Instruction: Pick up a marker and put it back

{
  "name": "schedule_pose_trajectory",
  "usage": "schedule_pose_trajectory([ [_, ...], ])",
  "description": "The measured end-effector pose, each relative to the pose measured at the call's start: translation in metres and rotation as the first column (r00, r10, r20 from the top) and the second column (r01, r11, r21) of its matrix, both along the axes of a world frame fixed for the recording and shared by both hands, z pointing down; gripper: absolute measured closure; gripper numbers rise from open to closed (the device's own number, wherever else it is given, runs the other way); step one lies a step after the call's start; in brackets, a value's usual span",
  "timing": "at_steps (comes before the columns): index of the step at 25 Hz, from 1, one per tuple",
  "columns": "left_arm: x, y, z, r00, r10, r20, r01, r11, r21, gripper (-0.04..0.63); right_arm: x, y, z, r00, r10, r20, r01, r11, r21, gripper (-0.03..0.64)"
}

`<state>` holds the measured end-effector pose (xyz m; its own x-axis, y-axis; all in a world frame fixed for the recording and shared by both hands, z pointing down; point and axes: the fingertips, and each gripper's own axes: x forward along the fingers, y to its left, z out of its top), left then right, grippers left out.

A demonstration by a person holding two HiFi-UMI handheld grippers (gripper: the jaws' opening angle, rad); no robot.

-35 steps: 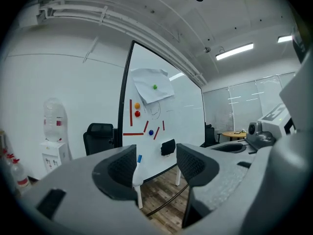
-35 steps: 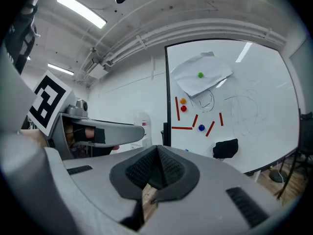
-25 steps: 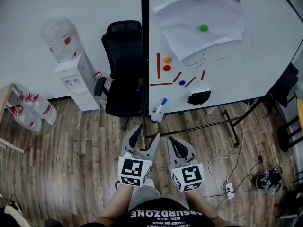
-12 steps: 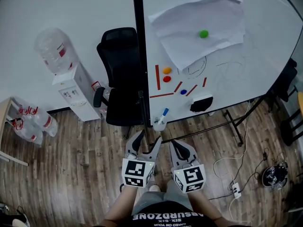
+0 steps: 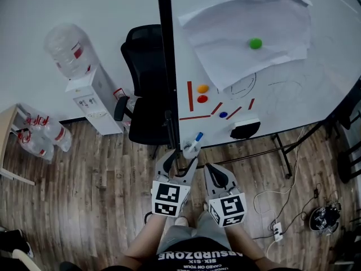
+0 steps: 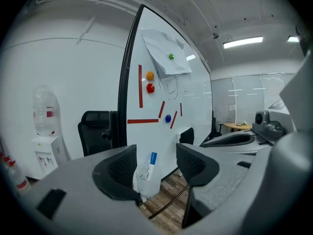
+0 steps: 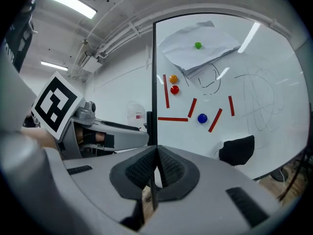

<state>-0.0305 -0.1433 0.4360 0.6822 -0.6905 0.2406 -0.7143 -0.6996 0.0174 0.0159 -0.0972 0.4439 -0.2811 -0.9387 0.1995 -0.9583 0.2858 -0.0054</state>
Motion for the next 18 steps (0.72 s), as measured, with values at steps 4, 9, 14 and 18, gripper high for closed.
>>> schedule_pose_trajectory([
  [4,0.013,-0.011,0.000,1.000,-0.017,0.011,0.017,1.000,0.002,0.356,0.012,-0.009,0.004,1.000,-0.018,0.004,0.018,1.000,-0.017,0.618],
  [9,0.028,-0.025,0.008,0.999,-0.029,0.045,0.030,0.999,-0.013,0.356,0.025,-0.022,0.005,0.999,-0.045,0.005,0.046,0.999,-0.022,0.618],
  [14,0.041,-0.035,0.024,0.995,-0.022,0.101,0.027,0.998,-0.052,0.356,0.034,-0.034,0.004,0.997,-0.072,0.008,0.072,0.997,-0.020,0.618],
  [18,0.047,-0.044,0.032,0.992,-0.040,0.121,0.047,0.997,-0.060,0.356,0.041,-0.041,0.005,0.996,-0.091,0.006,0.091,0.996,-0.022,0.618],
])
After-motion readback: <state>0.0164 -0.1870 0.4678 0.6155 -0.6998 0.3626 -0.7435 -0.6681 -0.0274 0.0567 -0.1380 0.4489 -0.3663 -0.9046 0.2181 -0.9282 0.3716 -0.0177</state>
